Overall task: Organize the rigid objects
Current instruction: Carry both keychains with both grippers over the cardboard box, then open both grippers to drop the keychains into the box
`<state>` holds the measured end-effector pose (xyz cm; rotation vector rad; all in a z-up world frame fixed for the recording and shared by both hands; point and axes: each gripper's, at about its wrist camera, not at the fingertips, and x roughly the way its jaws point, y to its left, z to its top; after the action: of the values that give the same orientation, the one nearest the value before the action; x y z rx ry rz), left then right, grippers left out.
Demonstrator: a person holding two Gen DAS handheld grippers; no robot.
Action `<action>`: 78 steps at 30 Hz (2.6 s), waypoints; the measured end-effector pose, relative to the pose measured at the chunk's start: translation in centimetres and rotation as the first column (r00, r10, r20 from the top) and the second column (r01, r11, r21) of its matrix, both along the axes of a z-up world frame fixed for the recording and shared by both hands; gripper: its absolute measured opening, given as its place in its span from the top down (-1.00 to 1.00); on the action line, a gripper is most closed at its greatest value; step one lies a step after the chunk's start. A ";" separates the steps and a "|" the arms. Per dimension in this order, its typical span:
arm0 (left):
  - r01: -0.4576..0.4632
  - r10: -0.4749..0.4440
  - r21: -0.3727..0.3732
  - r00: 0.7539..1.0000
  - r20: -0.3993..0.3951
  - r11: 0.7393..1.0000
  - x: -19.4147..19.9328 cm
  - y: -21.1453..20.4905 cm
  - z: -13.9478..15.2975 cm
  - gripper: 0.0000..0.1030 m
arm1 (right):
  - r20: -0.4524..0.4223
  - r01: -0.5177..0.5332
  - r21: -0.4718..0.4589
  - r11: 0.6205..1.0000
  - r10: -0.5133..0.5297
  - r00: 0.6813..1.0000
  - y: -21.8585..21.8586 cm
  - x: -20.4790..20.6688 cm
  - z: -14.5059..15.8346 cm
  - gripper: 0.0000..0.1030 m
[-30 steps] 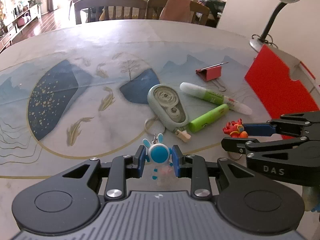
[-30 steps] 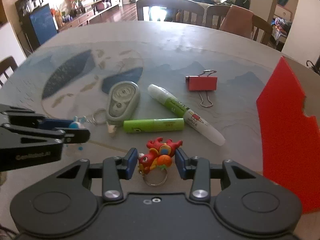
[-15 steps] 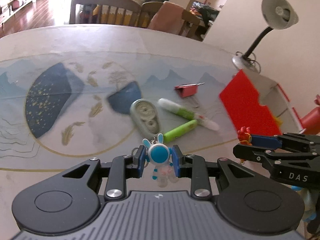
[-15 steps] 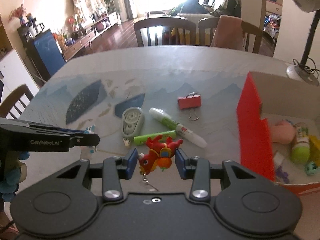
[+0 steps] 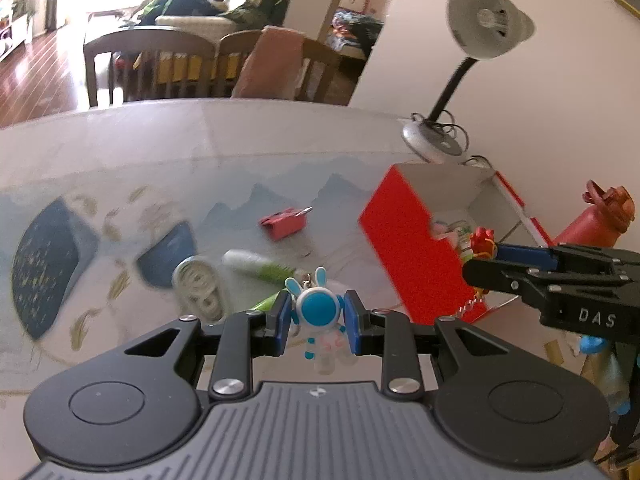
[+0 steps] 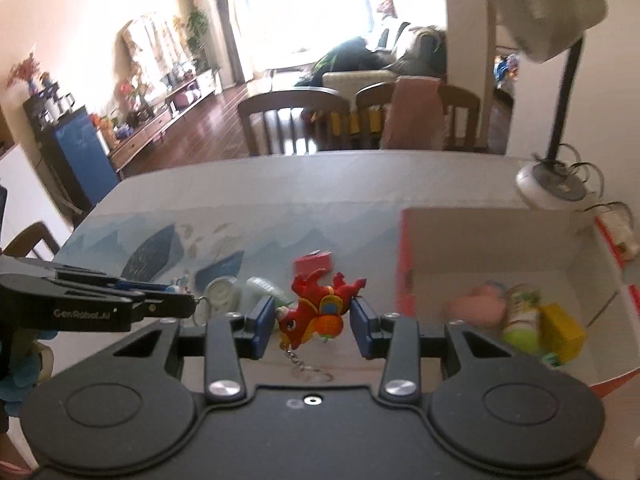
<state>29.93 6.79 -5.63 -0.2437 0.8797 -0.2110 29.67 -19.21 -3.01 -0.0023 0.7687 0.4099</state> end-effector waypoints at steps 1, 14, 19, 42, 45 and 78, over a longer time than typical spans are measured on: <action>0.011 -0.011 0.004 1.000 0.006 1.000 0.4 -0.7 0.4 0.47 | 0.008 0.012 0.000 1.000 -0.012 1.000 -0.7 0.2 0.1 0.23; 0.133 -0.137 0.059 0.988 0.073 0.989 4.7 -9.6 3.5 0.47 | 0.047 0.151 -0.026 0.988 -0.150 0.988 -10.2 2.9 0.8 0.23; 0.176 -0.181 0.073 0.981 0.067 0.982 6.6 -13.6 3.6 0.47 | 0.037 0.187 -0.042 0.981 -0.186 0.982 -13.3 3.6 -0.1 0.23; 0.308 -0.294 0.198 0.951 -0.098 0.930 13.2 -26.0 -3.4 0.47 | -0.084 0.227 -0.153 0.962 -0.241 0.967 -20.0 5.7 -6.9 0.23; 0.319 -0.299 0.212 0.946 -0.124 0.924 13.8 -26.8 -4.5 0.47 | -0.106 0.212 -0.167 0.963 -0.231 0.967 -19.8 5.7 -7.9 0.23; 0.331 -0.269 0.222 0.925 -0.270 0.917 16.2 -27.5 -8.3 0.46 | -0.142 0.145 -0.158 0.977 -0.167 0.976 -18.7 6.0 -8.4 0.05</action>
<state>46.14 -20.67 -13.94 0.1235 1.1695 -0.3549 35.70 -37.89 -11.39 -0.0479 0.9439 0.2043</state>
